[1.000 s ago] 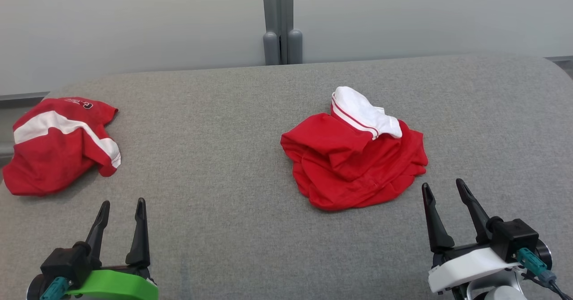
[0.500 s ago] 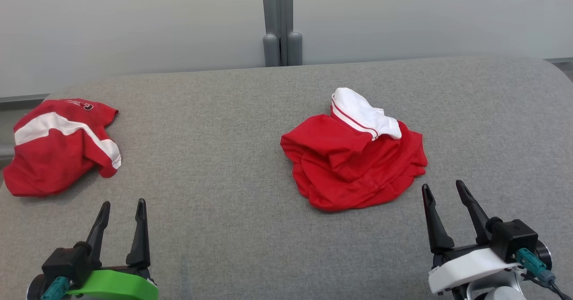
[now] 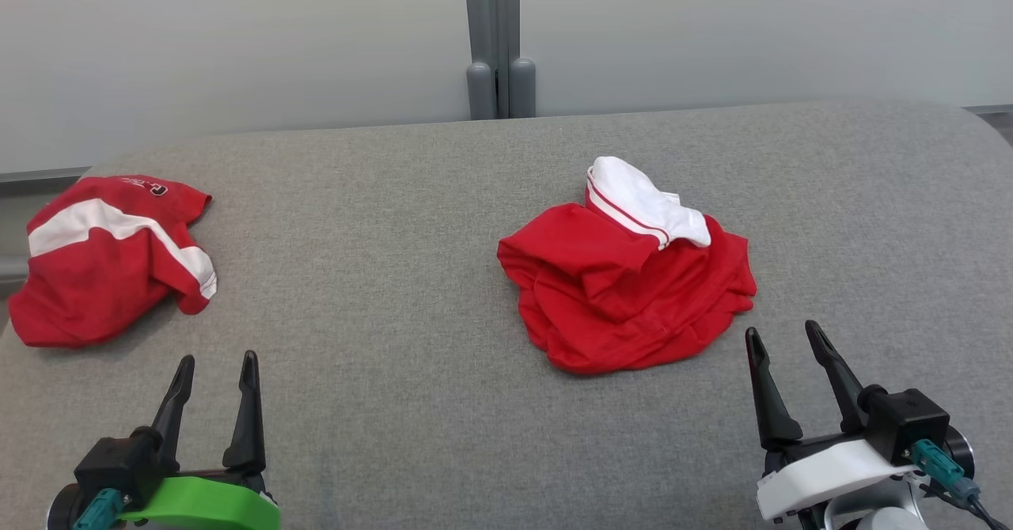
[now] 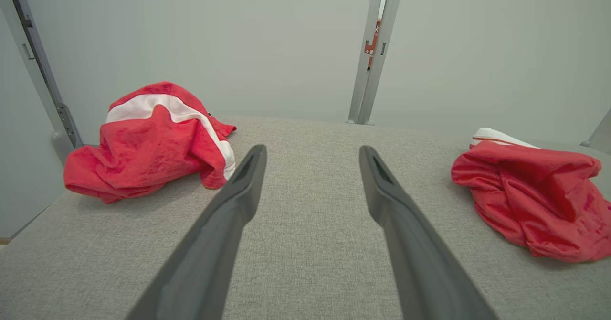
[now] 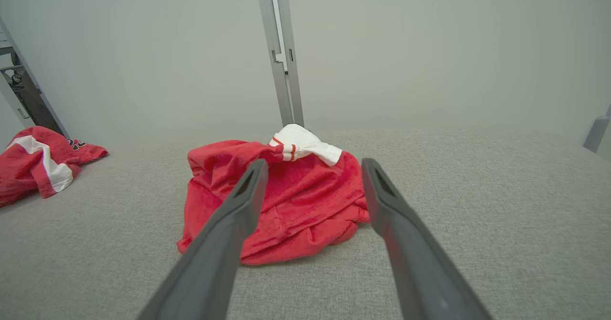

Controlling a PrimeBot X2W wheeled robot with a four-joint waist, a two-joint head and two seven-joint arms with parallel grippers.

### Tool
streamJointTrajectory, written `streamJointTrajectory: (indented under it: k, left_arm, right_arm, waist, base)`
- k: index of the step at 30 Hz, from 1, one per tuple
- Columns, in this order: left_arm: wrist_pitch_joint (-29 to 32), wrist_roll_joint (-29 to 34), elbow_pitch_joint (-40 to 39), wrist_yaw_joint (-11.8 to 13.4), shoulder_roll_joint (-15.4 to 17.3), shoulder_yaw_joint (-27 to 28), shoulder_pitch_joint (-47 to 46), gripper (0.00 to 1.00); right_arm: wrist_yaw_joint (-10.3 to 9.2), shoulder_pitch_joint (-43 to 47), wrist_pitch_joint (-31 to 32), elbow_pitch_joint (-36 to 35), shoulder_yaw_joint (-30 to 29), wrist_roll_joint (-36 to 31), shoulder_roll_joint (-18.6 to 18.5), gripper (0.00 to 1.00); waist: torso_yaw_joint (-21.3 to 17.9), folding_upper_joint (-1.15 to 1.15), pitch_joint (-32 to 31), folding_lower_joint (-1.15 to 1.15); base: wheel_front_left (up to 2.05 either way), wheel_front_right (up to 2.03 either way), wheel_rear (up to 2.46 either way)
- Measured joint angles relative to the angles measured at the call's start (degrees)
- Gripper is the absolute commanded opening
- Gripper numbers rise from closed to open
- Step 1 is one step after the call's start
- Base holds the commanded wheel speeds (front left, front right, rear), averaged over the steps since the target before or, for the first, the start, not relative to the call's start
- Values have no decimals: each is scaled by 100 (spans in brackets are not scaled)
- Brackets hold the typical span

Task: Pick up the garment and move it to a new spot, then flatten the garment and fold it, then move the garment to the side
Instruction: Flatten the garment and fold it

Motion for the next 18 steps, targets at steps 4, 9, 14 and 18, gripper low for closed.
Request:
streamJointTrajectory:
  k: [4,9,14,18]
  left_arm:
    - [0,38,1,0,-20,-21,-3,100]
    - [0,89,-2,0,-75,-133,-65,100]
    - [0,109,-5,0,-134,-246,-219,100]
    - [0,137,-2,0,-214,-367,-391,100]
  right_arm:
    - [0,-31,0,87,10,-1,0,100]
    - [0,-483,0,296,53,-57,-96,100]
    - [0,-1212,-1,772,160,-155,-263,100]
    - [0,-1898,112,1452,181,-221,-412,100]
  waist:
    - [34,0,13,0]
    - [129,0,84,0]
    - [269,0,235,0]
    - [426,0,400,0]
  base:
    - [0,0,0]
    - [0,0,0]
    - [0,0,0]
    - [0,0,0]
